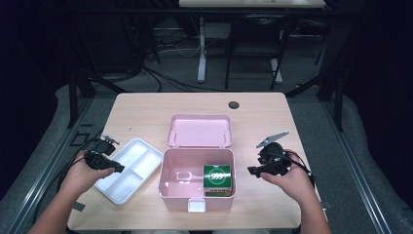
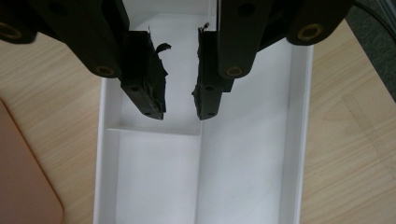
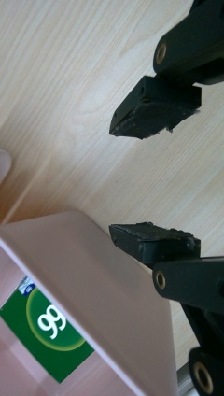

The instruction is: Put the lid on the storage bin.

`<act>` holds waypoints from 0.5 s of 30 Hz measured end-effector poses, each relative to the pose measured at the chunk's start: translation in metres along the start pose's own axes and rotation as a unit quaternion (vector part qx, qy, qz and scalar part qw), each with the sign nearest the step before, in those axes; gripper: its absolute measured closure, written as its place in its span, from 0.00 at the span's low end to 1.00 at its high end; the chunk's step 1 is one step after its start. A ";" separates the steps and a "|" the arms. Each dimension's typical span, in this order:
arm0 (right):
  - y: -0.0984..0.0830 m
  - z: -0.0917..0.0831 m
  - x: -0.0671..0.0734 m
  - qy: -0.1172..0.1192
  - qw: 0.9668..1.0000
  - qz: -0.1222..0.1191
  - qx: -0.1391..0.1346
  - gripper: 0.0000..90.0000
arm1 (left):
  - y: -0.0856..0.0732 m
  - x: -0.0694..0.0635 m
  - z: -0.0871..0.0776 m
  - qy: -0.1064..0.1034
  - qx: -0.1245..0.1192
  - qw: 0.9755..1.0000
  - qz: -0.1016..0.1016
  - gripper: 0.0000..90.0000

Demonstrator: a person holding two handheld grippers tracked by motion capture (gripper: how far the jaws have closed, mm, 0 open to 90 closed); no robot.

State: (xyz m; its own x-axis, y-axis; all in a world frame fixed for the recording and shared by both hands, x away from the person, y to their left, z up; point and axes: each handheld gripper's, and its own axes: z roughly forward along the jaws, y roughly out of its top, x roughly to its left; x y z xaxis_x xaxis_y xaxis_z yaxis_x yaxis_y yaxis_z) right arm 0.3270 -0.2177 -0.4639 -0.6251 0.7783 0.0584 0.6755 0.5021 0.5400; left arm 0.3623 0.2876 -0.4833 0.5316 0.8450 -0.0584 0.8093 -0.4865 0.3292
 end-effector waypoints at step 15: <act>-0.007 -0.011 0.001 -0.014 0.999 0.009 -0.034 0.48 | 0.016 0.000 0.033 0.019 0.081 0.996 0.020 0.87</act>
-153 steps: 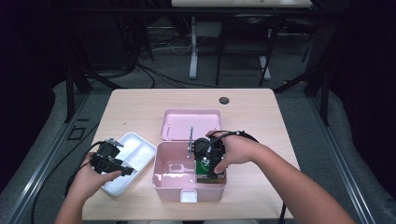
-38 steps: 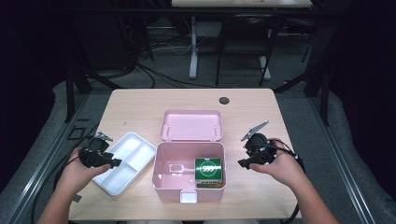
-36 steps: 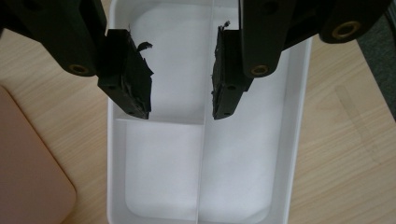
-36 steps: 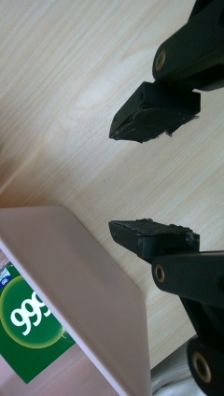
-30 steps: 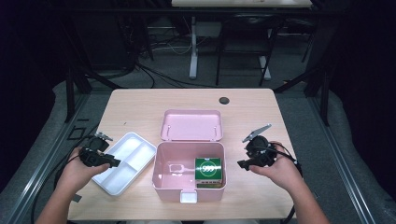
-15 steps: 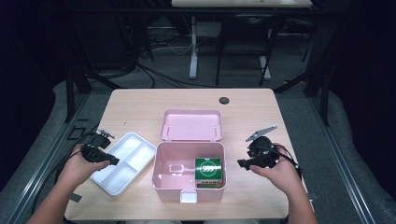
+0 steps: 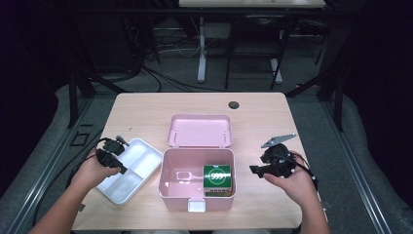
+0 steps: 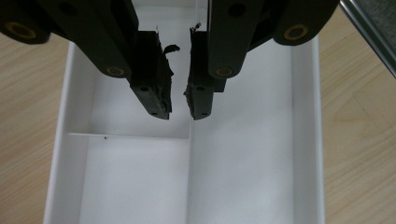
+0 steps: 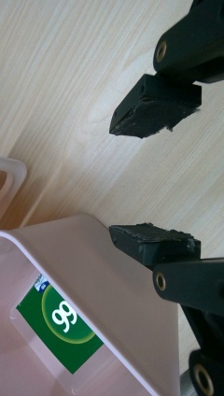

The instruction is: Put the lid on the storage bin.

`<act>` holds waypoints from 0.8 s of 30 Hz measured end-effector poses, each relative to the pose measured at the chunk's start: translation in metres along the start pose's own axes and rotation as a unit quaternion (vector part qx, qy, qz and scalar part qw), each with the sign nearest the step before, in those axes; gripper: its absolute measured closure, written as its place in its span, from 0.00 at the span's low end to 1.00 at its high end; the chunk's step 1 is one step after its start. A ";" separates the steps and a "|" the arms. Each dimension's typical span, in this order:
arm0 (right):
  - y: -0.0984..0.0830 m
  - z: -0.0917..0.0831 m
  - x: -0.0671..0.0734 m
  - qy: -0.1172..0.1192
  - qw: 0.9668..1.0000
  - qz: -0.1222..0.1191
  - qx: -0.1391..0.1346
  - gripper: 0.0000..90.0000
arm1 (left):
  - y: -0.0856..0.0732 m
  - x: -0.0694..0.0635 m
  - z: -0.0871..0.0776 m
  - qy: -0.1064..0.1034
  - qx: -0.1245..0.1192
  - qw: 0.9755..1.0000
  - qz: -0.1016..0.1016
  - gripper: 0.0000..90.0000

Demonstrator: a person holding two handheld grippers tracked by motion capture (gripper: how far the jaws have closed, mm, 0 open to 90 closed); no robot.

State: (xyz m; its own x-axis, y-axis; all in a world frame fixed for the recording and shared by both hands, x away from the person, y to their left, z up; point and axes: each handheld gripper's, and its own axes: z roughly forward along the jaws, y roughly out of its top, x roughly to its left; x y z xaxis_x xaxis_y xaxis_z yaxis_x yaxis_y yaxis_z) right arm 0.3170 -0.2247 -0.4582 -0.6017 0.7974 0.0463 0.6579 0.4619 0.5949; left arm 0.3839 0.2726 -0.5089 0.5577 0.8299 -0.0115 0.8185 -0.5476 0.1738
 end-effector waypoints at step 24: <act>-0.003 -0.006 0.001 0.014 1.000 -0.004 -0.015 0.48 | 0.015 0.004 0.028 0.008 0.050 0.999 0.002 0.93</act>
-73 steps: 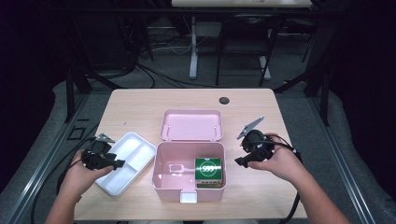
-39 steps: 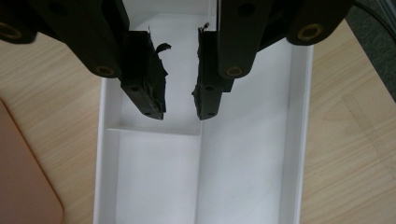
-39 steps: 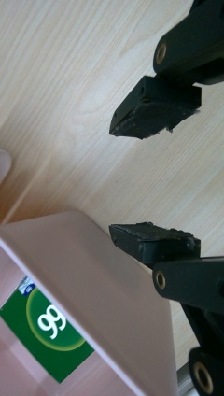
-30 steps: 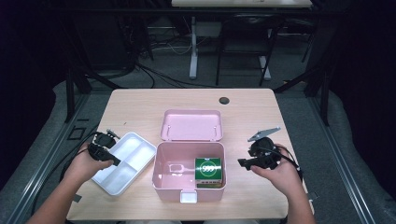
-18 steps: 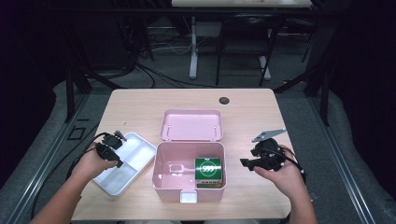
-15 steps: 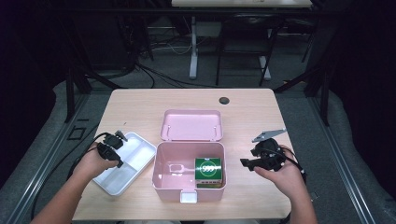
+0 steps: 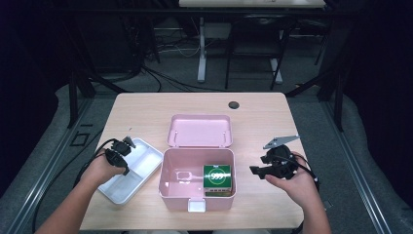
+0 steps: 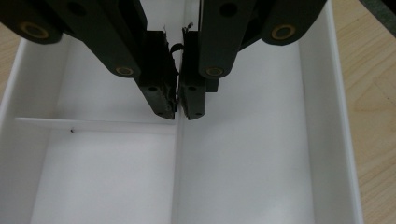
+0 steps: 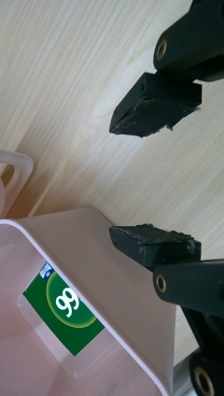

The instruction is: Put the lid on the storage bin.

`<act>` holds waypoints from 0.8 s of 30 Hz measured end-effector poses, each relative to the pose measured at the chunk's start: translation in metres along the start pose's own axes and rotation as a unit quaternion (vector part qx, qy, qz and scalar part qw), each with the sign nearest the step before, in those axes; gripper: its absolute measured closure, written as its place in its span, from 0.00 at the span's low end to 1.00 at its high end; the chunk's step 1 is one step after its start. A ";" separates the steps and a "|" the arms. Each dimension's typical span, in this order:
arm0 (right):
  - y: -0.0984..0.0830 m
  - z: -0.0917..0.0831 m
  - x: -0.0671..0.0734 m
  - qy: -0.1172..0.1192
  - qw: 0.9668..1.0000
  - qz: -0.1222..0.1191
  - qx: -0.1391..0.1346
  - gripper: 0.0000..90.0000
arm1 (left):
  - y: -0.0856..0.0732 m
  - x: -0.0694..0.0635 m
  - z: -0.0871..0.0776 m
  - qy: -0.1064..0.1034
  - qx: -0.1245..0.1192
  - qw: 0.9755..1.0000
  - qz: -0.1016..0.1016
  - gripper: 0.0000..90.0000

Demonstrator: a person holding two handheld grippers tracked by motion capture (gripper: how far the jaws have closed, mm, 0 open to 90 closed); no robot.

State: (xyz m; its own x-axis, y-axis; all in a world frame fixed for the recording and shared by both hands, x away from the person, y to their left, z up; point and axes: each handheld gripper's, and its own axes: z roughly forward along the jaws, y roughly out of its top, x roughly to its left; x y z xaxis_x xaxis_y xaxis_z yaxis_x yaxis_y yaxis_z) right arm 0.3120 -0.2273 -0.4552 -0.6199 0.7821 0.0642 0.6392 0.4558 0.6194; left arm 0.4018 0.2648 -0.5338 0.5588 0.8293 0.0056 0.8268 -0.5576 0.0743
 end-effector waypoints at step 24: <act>-0.001 0.005 -0.001 0.001 1.000 0.001 0.008 0.48 | 0.007 0.003 0.008 -0.014 0.019 1.000 -0.007 0.99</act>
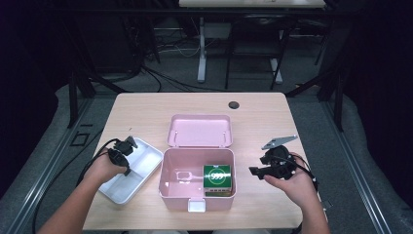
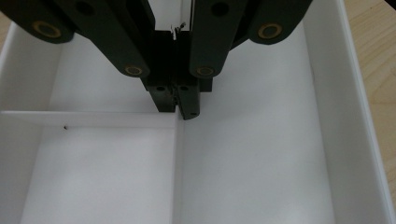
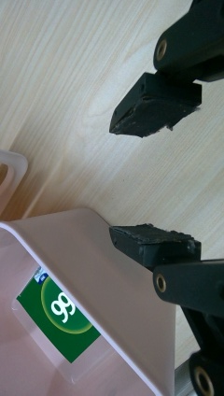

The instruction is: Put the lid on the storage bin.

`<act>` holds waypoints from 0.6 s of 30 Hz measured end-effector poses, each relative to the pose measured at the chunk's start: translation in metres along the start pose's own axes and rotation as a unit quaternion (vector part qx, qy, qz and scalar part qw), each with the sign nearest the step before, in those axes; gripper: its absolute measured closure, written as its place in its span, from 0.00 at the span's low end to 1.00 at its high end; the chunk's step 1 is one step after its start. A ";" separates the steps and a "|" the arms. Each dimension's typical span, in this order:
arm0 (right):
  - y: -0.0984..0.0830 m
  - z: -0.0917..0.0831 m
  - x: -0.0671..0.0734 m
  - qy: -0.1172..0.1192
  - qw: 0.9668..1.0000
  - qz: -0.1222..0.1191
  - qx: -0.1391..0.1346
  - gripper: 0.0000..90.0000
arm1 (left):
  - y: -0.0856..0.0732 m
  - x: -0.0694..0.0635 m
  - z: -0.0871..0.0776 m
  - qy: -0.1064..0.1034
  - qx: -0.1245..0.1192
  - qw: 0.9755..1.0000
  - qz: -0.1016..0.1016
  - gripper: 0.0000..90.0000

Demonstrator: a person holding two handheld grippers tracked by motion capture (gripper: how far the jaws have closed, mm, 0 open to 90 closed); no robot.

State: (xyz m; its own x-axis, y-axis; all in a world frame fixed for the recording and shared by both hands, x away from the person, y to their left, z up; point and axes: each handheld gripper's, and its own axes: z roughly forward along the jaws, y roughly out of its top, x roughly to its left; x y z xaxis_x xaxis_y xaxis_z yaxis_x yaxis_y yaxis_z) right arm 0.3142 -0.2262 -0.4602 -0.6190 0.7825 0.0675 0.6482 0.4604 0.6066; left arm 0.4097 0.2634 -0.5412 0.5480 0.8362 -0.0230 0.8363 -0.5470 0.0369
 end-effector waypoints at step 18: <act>-0.001 0.003 -0.001 -0.003 1.000 0.004 0.003 0.48 | -0.012 0.004 -0.026 -0.004 -0.016 1.000 -0.006 0.99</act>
State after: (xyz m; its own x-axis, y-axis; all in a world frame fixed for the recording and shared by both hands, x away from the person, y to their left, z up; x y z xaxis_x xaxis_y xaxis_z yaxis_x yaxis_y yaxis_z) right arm 0.3154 -0.2257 -0.4629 -0.6112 0.7886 0.0676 0.6561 0.4570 0.6006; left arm 0.4009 0.2742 -0.5153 0.5388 0.8419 -0.0318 0.8415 -0.5359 0.0683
